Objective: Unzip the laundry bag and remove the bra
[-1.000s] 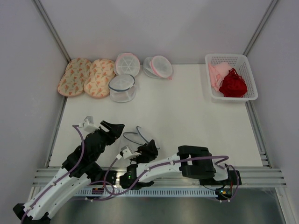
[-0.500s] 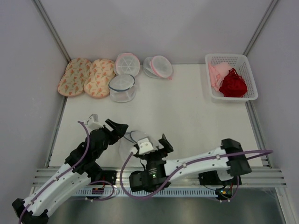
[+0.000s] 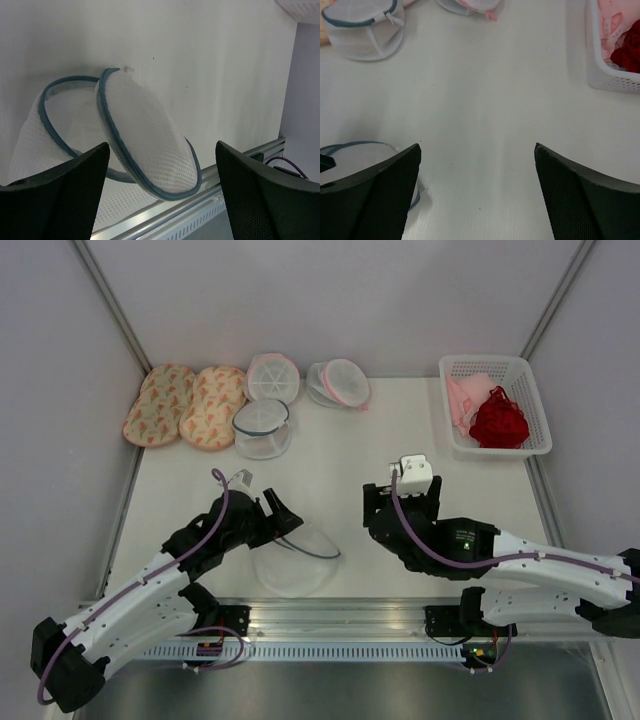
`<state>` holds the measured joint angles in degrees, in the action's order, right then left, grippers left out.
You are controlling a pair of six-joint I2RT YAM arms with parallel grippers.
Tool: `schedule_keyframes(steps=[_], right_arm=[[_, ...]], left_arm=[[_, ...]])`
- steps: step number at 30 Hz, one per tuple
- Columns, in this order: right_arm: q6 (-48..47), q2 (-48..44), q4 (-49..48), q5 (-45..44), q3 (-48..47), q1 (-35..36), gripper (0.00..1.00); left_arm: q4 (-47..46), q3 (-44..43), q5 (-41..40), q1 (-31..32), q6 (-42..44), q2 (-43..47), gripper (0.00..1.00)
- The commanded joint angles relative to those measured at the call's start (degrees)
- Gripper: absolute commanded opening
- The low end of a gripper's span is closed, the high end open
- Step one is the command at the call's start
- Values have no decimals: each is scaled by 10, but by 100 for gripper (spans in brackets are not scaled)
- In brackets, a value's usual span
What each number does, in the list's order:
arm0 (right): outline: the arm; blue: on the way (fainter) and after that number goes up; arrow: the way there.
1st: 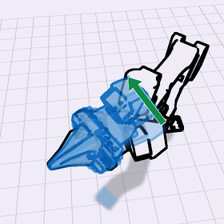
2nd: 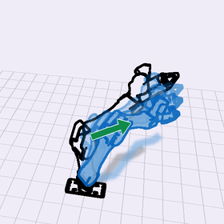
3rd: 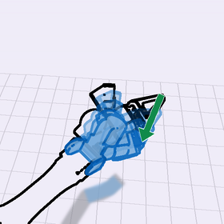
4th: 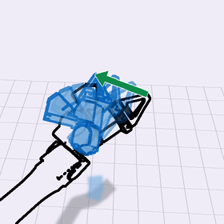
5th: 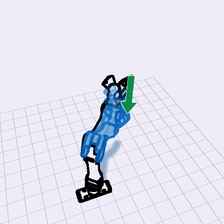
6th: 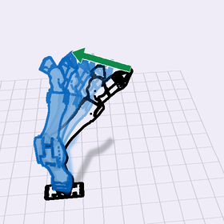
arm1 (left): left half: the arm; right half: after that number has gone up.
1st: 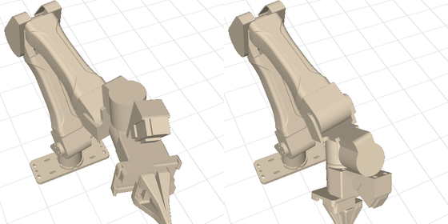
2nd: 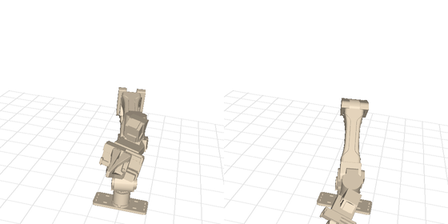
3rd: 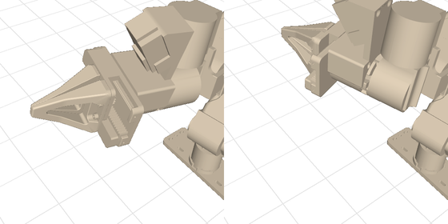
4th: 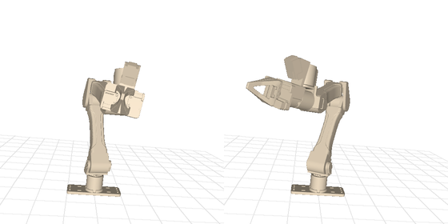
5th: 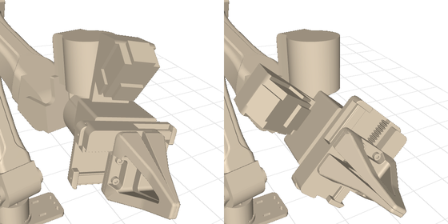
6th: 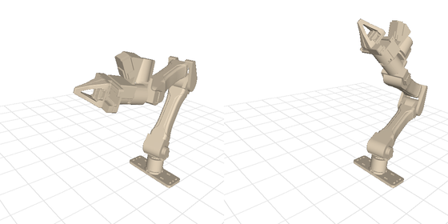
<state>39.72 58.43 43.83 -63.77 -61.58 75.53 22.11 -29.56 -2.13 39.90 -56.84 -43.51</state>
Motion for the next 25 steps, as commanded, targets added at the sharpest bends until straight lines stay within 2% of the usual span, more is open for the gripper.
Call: schedule_keyframes(steps=[1,6,9,10,11,14,17,25], right_arm=[[-40,-2,-45,81,29,-34,98],[-40,-34,-50,153,63,-142,98],[-78,-85,-122,256,116,-222,98],[-91,-94,-151,318,136,-244,98],[-95,-102,-163,347,144,-282,98],[-102,-111,-186,448,154,-339,98],[-99,-104,-190,483,150,-350,98],[-83,-108,-188,501,150,-350,98]], left_arm=[[54,-56,24,2,39,3,90],[122,-78,-43,2,53,32,90],[112,-60,-40,2,57,58,91],[102,-53,-35,2,59,66,91],[88,-46,-30,2,58,80,91],[66,-23,-20,2,60,104,92],[56,-18,-19,2,66,109,93],[50,-29,-3,2,80,82,95]])
